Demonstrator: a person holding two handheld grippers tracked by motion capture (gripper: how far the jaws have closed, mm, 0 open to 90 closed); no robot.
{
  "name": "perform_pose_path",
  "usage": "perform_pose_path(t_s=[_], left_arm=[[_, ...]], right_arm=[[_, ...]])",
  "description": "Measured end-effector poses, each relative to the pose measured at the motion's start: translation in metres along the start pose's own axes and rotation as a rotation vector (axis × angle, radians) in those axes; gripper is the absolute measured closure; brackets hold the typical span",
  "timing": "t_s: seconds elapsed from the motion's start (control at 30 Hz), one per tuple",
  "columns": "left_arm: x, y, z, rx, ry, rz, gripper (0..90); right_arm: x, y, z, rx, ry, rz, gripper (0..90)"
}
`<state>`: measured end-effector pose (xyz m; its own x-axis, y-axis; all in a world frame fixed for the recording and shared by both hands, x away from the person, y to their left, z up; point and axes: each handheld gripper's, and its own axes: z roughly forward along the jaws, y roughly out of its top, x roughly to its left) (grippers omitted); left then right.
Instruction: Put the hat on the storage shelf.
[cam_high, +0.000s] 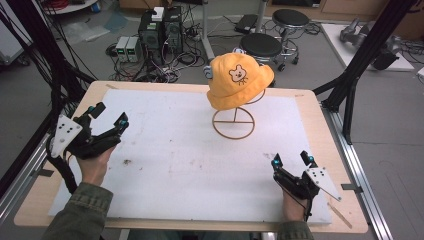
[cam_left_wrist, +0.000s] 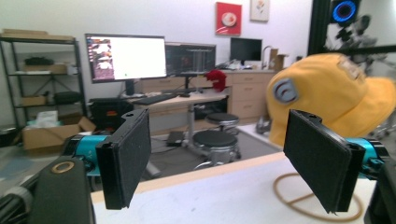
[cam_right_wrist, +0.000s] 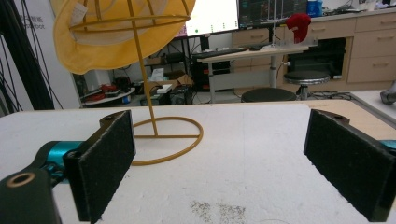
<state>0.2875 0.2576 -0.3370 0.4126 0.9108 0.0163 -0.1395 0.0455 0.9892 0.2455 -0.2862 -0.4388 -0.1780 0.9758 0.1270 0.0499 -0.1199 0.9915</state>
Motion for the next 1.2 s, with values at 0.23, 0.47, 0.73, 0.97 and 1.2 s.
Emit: perform_pose_path(t_s=[0.23, 0.47, 0.73, 0.97, 1.2], left_arm=[[0.011, -0.016, -0.015, 0.034, 0.041, -0.008, 23.1], [0.014, -0.036, -0.024, 0.073, 0.07, 0.002, 23.1], [0.016, -0.056, -0.032, 0.137, 0.088, 0.008, 23.4], [0.019, -0.069, -0.041, 0.152, 0.107, -0.024, 23.6], [0.019, -0.069, -0.045, 0.142, 0.107, -0.038, 23.7]], right_arm=[[0.0, 0.0, -0.001, -0.001, -0.001, -0.003, 7.8], [0.0, 0.0, -0.001, -0.001, -0.002, -0.005, 7.8], [0.0, 0.0, -0.001, 0.001, -0.003, -0.005, 7.8], [0.0, 0.0, -0.001, 0.004, -0.004, -0.002, 7.8], [0.0, 0.0, -0.002, 0.006, -0.002, 0.004, 7.8]])
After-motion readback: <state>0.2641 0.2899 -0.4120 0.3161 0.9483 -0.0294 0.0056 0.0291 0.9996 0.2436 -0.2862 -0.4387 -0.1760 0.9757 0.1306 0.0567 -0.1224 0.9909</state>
